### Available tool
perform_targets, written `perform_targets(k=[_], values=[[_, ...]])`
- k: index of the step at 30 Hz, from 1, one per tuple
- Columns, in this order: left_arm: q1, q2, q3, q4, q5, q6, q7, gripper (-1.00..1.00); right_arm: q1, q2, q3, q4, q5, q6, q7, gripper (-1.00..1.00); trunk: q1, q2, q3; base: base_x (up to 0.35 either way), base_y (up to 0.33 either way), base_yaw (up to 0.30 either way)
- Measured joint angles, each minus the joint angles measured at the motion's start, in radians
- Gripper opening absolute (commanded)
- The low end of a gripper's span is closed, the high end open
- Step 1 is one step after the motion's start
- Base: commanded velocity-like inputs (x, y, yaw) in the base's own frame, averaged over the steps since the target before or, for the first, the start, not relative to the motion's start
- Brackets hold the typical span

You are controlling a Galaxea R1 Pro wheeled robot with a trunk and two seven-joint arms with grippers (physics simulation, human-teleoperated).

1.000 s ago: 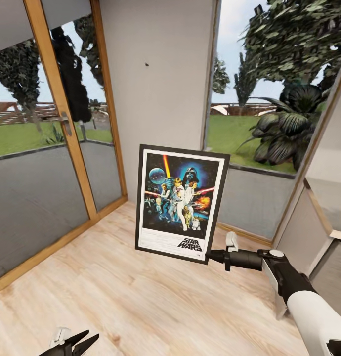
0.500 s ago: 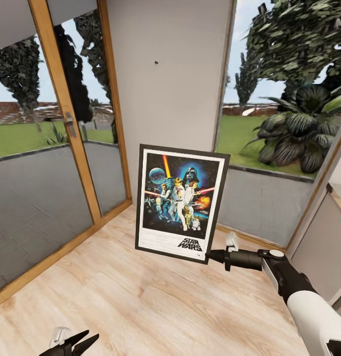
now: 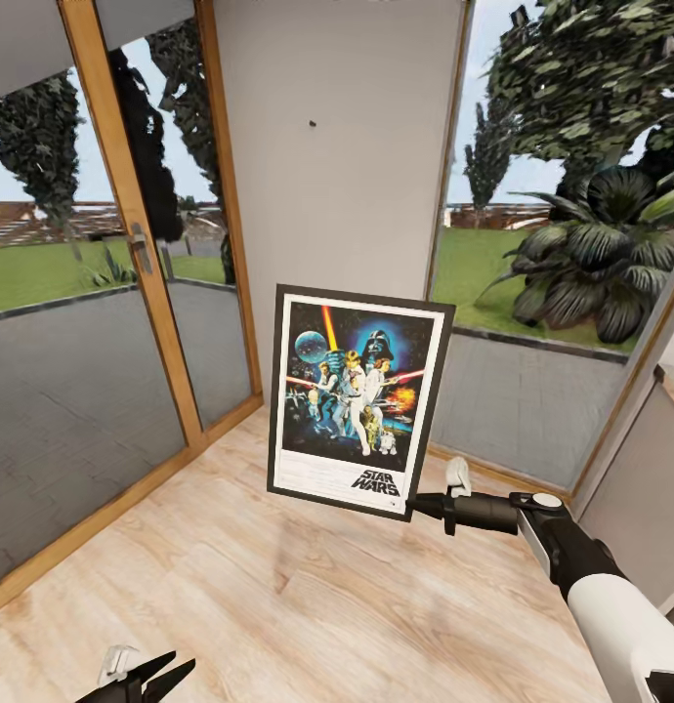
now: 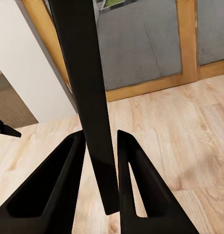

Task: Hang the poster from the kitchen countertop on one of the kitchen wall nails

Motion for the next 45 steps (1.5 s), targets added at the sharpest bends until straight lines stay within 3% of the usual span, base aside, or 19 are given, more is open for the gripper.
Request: perform_targets(k=[45], values=[[0.000,0.000,-0.002,0.000,-0.001,0.002,0.002,1.00,0.000,0.000,0.000,0.000,0.000,-0.001,-0.003,-1.00,-0.173,0.315,0.141,0.000,0.000,0.000]])
